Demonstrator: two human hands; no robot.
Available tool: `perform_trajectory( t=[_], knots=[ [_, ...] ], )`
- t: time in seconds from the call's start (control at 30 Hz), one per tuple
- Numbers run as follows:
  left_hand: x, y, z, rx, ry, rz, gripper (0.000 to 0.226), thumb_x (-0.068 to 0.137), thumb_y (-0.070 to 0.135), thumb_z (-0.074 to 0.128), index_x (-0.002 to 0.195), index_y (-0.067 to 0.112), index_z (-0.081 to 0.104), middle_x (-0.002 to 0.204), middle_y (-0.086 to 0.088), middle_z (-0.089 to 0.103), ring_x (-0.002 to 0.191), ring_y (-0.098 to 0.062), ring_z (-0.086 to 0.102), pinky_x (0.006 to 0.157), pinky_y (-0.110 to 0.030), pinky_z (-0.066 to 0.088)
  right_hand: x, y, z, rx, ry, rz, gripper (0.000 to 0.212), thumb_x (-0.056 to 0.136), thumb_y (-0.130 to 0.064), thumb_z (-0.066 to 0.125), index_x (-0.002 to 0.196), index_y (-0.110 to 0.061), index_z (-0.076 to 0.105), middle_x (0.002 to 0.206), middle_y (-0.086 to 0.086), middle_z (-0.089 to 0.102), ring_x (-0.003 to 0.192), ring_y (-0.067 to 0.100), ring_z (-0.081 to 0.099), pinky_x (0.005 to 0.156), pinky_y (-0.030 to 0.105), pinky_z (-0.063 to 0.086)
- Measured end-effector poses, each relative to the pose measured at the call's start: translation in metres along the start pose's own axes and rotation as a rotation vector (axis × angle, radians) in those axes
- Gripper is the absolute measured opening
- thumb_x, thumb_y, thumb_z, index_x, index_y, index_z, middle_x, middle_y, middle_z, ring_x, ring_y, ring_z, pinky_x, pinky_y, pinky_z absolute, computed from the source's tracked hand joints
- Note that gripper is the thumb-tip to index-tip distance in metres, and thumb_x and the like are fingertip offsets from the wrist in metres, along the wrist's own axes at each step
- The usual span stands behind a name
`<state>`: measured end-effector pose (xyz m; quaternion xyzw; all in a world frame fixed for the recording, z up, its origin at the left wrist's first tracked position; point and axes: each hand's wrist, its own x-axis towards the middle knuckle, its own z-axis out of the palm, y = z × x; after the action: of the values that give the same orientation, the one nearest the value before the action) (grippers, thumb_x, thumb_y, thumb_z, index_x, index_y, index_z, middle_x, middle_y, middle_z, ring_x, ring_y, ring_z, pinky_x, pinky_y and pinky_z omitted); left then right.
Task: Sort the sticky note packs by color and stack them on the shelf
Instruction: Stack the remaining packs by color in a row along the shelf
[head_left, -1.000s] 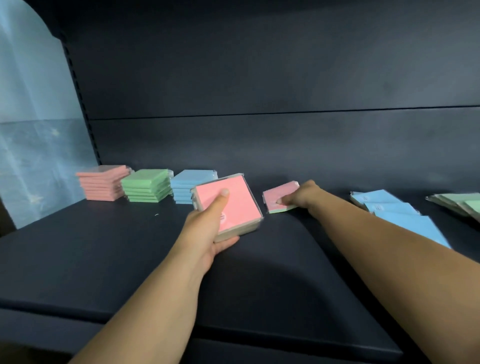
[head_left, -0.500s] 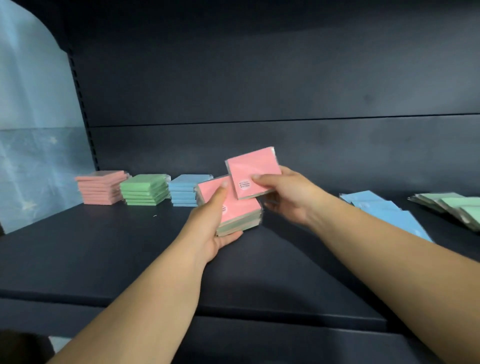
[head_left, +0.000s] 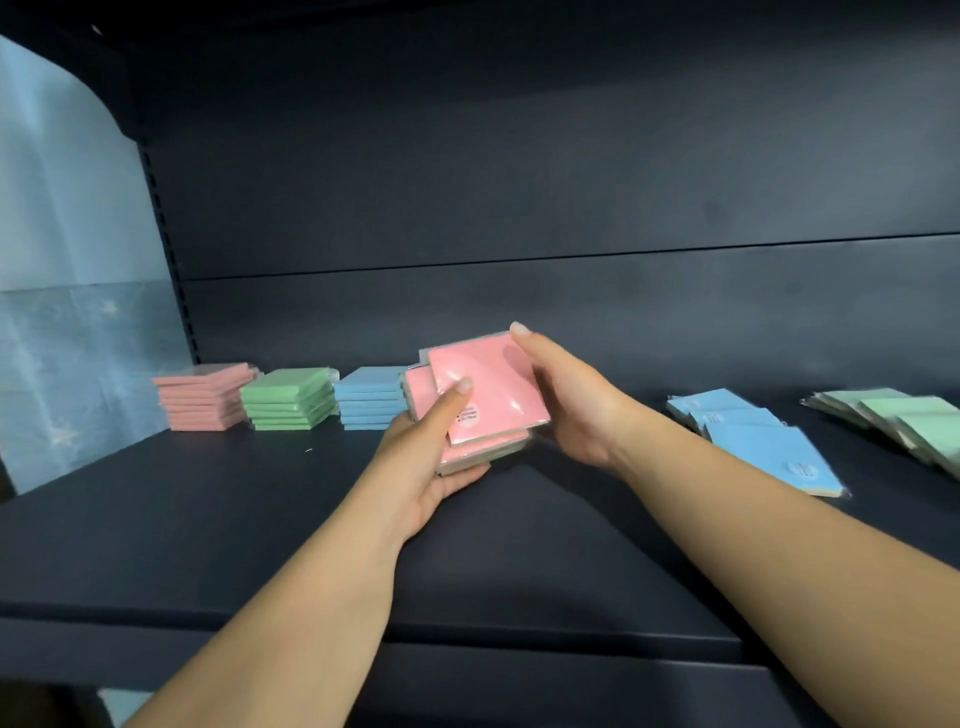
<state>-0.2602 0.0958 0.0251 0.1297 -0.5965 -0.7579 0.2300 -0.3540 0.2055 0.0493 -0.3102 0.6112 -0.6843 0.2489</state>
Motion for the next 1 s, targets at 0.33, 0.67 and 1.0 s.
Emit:
perform_trajectory(
  t=[0.33,0.67,1.0],
  knots=[
    [-0.002,-0.011,0.005,0.486,-0.068,0.16,0.072,0.084,0.032,0.064,0.137,0.028,0.015,0.124,0.007,0.051,0.106,-0.011,0.055,0.084,-0.021,0.047,-0.009,0.011,-0.007,-0.04,0.119,-0.242,0.015,0.096,-0.032,0.047,0.109,-0.025,0.046,0.1,-0.005,0.063,0.084,0.006,0.063,0.08,0.022,0.053],
    [0.004,-0.015,0.003,0.414,-0.107,0.043,0.061,0.075,-0.005,0.062,0.121,0.021,0.032,0.103,0.001,0.06,0.092,-0.012,0.059,0.077,-0.029,0.047,0.004,0.039,0.002,0.023,0.036,-0.107,0.08,0.065,-0.049,0.068,0.13,-0.007,0.048,0.117,0.014,0.065,0.095,0.025,0.065,0.081,0.034,0.052],
    [0.006,-0.018,-0.005,0.56,-0.147,0.048,0.08,0.078,0.011,0.072,0.138,0.027,0.021,0.126,0.004,0.055,0.114,-0.015,0.054,0.101,-0.033,0.042,0.009,0.044,-0.002,-0.007,-0.053,-0.111,0.055,0.085,-0.047,0.053,0.127,-0.013,0.054,0.12,0.013,0.065,0.108,0.028,0.062,0.094,0.042,0.049]
  ],
)
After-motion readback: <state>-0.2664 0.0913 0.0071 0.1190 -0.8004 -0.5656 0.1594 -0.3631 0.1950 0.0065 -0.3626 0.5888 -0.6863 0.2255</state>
